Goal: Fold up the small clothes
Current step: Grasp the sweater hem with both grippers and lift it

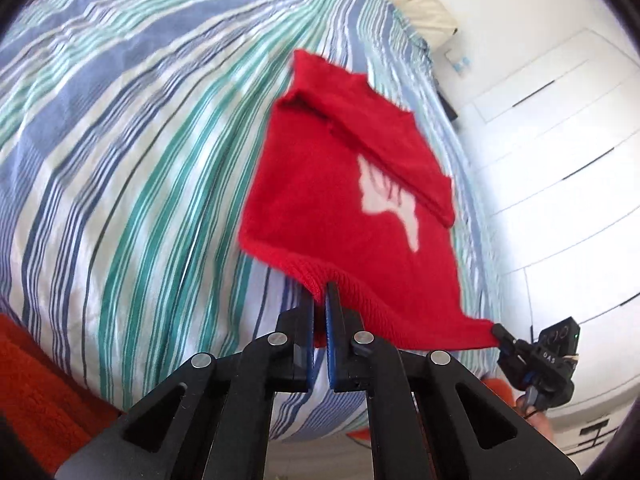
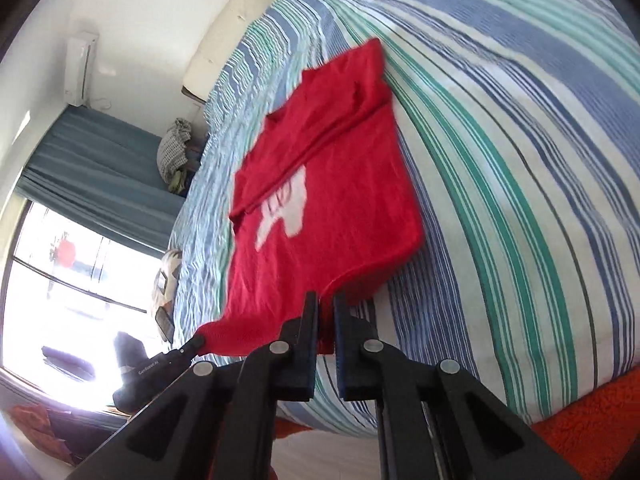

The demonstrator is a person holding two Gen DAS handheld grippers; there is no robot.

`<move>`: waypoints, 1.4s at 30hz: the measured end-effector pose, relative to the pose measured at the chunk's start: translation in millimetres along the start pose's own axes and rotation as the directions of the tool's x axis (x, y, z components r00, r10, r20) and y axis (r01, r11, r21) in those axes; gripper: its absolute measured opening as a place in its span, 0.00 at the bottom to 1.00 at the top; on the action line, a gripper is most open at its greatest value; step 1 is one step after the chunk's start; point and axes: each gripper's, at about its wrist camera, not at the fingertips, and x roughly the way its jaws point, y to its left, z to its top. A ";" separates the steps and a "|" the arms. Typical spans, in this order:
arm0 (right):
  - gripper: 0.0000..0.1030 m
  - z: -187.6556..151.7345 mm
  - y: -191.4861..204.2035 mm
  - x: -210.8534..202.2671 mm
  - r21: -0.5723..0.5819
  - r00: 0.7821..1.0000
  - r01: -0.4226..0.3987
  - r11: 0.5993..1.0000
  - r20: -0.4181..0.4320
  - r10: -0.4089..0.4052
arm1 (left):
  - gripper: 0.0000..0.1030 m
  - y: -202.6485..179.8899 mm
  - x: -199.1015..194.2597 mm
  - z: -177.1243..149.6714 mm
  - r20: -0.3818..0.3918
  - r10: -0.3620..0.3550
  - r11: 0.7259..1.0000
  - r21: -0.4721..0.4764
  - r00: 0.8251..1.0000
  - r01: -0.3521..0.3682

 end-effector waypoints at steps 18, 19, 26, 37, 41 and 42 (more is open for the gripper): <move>0.17 214.5 21.7 101.8 -0.103 0.994 0.106 0.989 0.048 -0.102 | 0.03 -37.4 125.1 210.0 0.116 0.106 0.988 0.097 0.988 -0.117; 0.37 206.8 23.8 108.3 -0.143 0.993 0.114 0.983 0.002 -0.114 | 0.03 -36.4 125.5 206.0 0.110 0.105 0.988 0.106 0.988 -0.116; 0.59 192.4 42.7 154.9 -0.395 0.979 0.140 0.908 -0.079 -0.186 | 0.03 -36.2 124.9 182.3 0.078 0.113 0.980 0.157 0.990 -0.125; 0.17 189.0 88.0 243.9 -0.714 0.925 0.192 0.674 -0.098 -0.367 | 0.03 -46.4 121.8 177.7 0.064 0.131 0.969 0.200 0.989 -0.142; 0.08 190.2 93.1 223.3 -0.701 0.936 0.230 0.675 -0.032 -0.352 | 0.03 -44.7 115.2 176.7 0.067 0.126 0.971 0.195 0.990 -0.137; 0.08 191.1 95.2 213.4 -0.690 0.940 0.235 0.684 -0.018 -0.340 | 0.03 -44.6 111.1 177.1 0.070 0.118 0.974 0.187 0.991 -0.129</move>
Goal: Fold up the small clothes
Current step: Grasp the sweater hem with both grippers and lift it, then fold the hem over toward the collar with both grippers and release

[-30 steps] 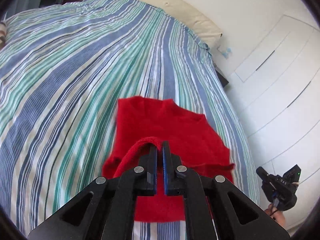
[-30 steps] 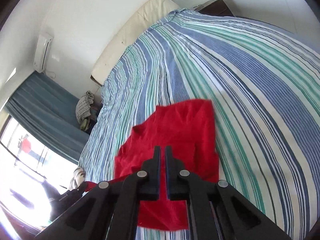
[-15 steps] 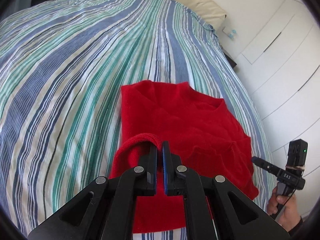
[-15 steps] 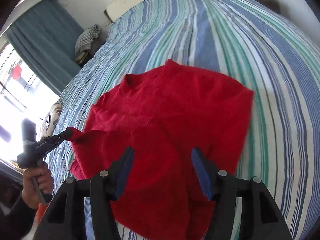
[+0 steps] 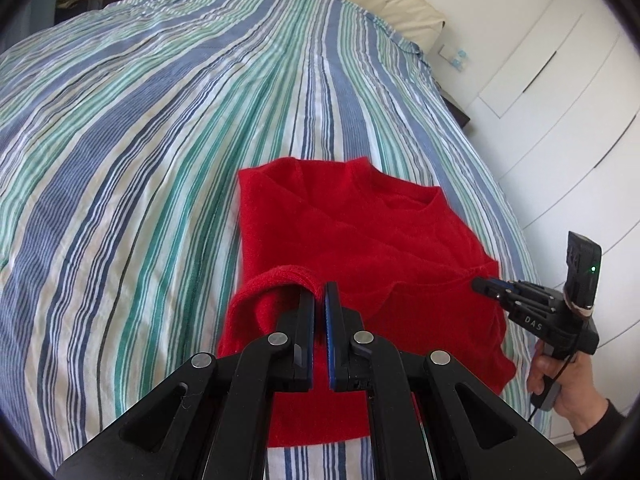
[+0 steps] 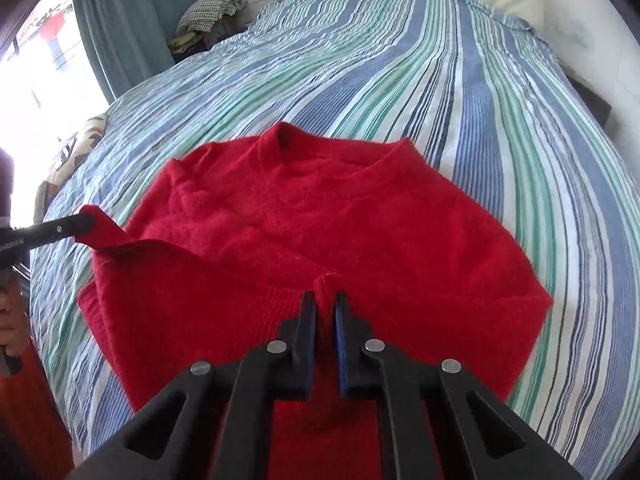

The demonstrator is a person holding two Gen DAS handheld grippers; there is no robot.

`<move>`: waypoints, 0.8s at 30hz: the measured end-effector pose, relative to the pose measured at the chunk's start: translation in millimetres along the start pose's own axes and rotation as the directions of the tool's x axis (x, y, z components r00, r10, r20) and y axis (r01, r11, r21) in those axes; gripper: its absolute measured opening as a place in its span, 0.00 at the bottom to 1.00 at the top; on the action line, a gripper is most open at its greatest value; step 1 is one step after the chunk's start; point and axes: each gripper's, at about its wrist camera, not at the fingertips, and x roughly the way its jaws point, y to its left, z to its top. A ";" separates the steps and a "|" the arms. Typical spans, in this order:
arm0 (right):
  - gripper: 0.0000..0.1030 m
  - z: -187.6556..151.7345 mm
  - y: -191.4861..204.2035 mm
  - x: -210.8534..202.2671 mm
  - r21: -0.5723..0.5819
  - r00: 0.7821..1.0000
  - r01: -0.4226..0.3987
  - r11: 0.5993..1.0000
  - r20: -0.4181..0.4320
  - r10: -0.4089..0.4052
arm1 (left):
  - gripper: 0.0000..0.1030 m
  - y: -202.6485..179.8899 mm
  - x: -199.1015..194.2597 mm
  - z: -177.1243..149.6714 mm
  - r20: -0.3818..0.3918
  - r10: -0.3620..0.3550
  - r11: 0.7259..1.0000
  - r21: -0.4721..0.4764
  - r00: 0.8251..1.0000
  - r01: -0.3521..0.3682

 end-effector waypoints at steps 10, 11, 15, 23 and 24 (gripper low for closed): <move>0.08 51.2 -54.5 -36.1 0.138 0.984 0.095 0.986 0.135 -0.114 | 0.03 -17.3 36.5 75.1 0.024 0.009 1.000 0.013 1.000 -0.009; 0.08 57.7 -62.7 -27.9 0.156 0.983 0.109 0.982 0.129 -0.129 | 0.03 -14.7 51.0 81.6 0.006 0.021 1.000 0.006 1.000 -0.021; 0.08 69.6 -95.8 0.9 0.246 0.975 0.148 0.958 0.124 -0.183 | 0.07 0.8 97.2 99.0 -0.020 0.099 0.995 -0.019 0.995 -0.099; 0.43 51.7 -131.5 22.2 0.419 0.991 -0.106 0.902 0.115 0.063 | 0.70 42.6 101.3 110.0 -0.030 0.145 0.980 -0.132 0.989 -0.148; 0.43 51.5 -128.8 24.6 0.399 0.991 -0.126 0.908 0.089 0.098 | 0.70 46.2 95.9 110.3 -0.022 0.139 0.981 -0.137 0.990 -0.140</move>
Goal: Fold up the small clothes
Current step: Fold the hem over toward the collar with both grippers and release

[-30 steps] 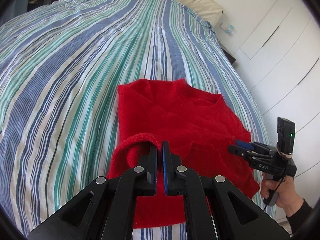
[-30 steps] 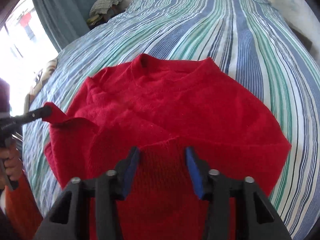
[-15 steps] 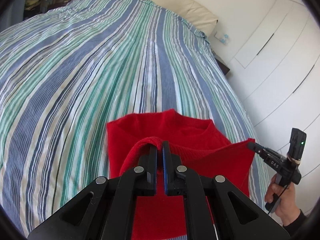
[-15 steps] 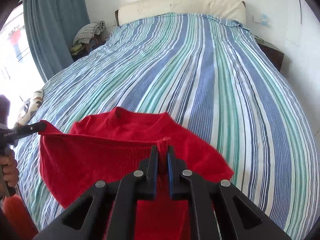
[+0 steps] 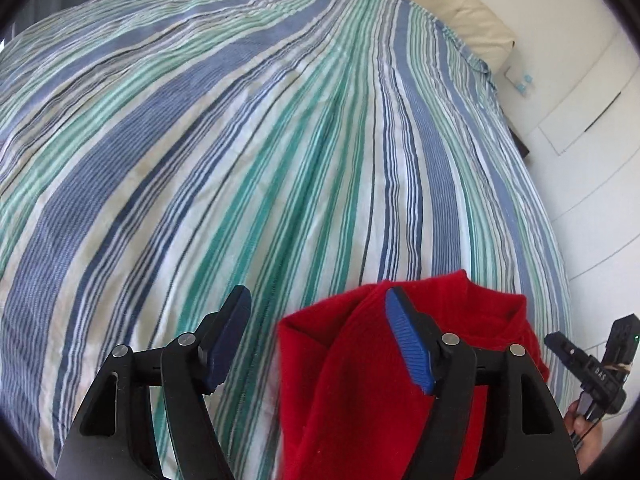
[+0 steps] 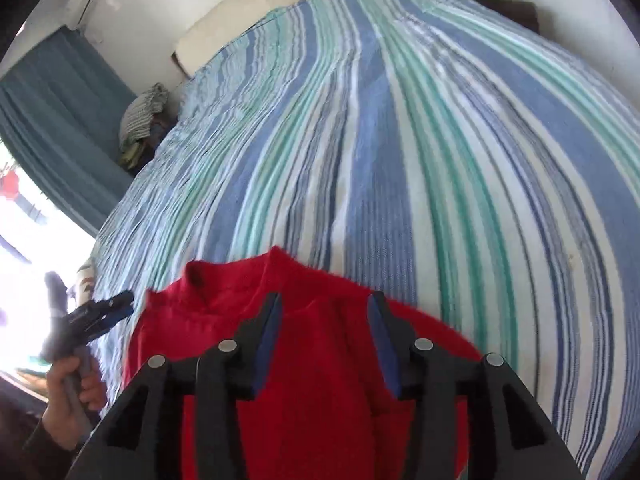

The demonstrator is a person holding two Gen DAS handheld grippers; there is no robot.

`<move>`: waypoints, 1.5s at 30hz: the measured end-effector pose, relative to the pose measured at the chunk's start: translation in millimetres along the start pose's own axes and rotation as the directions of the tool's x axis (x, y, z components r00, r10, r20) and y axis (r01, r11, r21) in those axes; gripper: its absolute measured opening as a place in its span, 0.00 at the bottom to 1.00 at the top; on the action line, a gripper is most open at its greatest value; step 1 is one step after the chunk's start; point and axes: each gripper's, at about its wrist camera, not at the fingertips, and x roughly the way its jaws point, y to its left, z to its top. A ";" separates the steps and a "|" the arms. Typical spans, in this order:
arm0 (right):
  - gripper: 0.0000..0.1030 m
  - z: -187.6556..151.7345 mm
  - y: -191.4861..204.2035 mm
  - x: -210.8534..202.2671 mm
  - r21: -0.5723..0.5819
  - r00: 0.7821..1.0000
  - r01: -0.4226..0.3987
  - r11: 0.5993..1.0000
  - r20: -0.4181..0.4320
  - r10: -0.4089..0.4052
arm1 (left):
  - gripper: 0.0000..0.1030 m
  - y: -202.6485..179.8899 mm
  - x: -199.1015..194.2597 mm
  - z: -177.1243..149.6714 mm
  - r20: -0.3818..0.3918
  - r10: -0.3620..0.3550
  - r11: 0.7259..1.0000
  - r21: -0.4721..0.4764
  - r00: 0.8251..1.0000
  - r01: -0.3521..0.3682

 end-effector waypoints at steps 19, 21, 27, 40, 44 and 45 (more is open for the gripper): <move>0.24 -3.6 29.8 49.6 -0.268 0.939 0.296 0.917 -0.093 -0.330 | 0.62 -31.3 9.7 -30.9 -0.064 0.045 0.970 0.241 0.997 -0.028; 0.33 -6.1 32.8 29.1 -0.229 0.953 0.283 0.931 -0.043 -0.301 | 0.62 -31.3 -12.0 -35.5 -0.016 0.024 0.969 0.248 1.000 -0.019; 0.38 -67.8 78.9 -38.0 -0.260 0.995 -0.034 0.965 -0.095 0.009 | 0.70 -41.2 -66.9 -99.8 -0.012 -0.134 0.922 0.364 0.991 0.129; 0.50 -158.6 77.9 -74.4 -0.273 0.988 0.126 0.954 -0.050 -0.145 | 0.79 -8.5 -94.4 -157.9 -0.024 0.000 0.969 0.248 1.000 0.006; 0.60 -190.2 57.0 -47.4 -0.191 0.971 0.166 0.967 -0.137 -0.194 | 0.85 -11.9 -118.7 -199.6 -0.012 0.075 0.959 0.275 0.997 -0.069; 0.58 -201.6 46.9 -45.1 -0.175 0.962 0.199 0.964 -0.153 -0.226 | 0.85 -10.0 -123.5 -209.5 -0.012 0.098 0.957 0.276 0.995 -0.091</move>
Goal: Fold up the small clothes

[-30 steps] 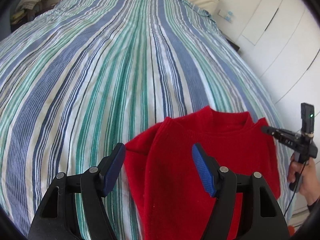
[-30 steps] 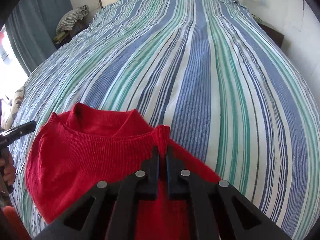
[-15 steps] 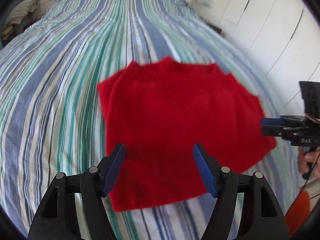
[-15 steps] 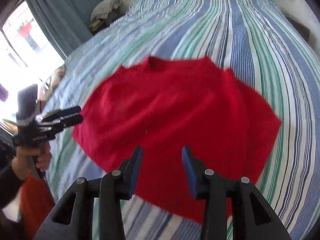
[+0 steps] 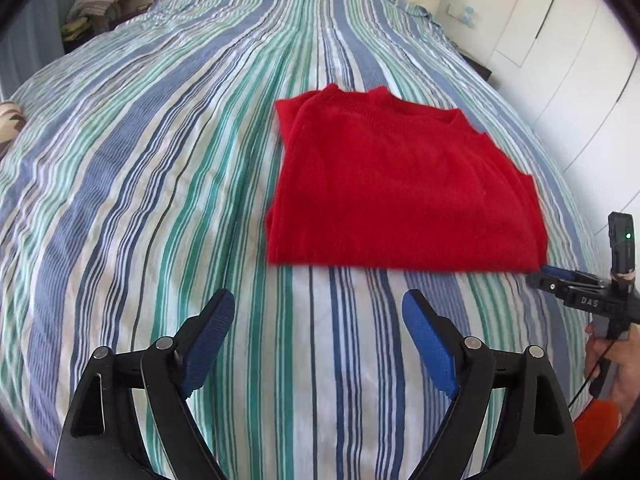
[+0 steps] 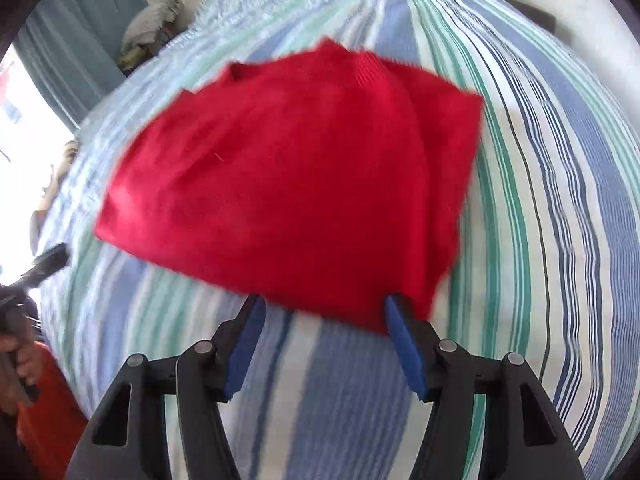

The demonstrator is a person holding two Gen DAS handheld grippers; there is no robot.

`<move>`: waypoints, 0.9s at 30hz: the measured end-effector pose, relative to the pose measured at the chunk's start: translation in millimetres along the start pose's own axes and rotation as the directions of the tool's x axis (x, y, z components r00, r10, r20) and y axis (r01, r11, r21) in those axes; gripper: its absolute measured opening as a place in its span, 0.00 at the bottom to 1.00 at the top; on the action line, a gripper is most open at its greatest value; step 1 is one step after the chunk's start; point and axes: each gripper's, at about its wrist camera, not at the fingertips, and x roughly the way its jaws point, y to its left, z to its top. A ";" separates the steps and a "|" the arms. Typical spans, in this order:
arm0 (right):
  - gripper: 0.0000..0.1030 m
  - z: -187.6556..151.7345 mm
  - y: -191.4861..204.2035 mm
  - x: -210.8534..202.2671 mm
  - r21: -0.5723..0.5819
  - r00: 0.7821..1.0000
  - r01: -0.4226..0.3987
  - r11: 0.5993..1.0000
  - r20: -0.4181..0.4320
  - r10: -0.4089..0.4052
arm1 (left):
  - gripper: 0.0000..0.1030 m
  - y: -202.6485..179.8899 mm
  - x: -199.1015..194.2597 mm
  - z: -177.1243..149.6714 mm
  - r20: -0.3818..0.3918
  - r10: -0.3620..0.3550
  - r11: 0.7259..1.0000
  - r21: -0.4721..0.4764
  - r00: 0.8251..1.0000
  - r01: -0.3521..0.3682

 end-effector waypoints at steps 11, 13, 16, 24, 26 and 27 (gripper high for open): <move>0.93 -101.2 2.3 -49.0 0.132 0.968 0.158 0.979 0.174 -0.180 | 0.90 -24.4 0.4 -56.2 0.025 0.115 0.993 0.034 0.993 -0.116; 0.97 -111.7 -4.2 -37.1 0.139 0.969 0.171 0.975 0.157 -0.192 | 0.90 -27.7 7.9 -59.3 0.006 0.123 0.991 0.053 0.992 -0.124; 1.00 -118.0 1.7 -37.6 0.097 0.955 0.219 0.971 0.185 -0.234 | 0.92 -27.5 21.2 -65.6 -0.031 0.131 0.990 0.057 0.991 -0.129; 1.00 -134.2 1.4 -35.3 0.087 0.943 0.224 0.971 0.233 -0.239 | 0.99 -31.1 32.4 -79.0 -0.007 0.157 0.983 0.097 0.988 -0.155; 1.00 -135.6 2.4 -34.7 0.083 0.942 0.229 0.970 0.233 -0.243 | 0.99 -31.4 33.4 -80.1 -0.009 0.154 0.984 0.095 0.988 -0.152; 1.00 -136.9 2.5 -35.1 0.082 0.941 0.230 0.970 0.235 -0.243 | 0.99 -31.1 33.7 -80.1 -0.010 0.152 0.984 0.098 0.988 -0.150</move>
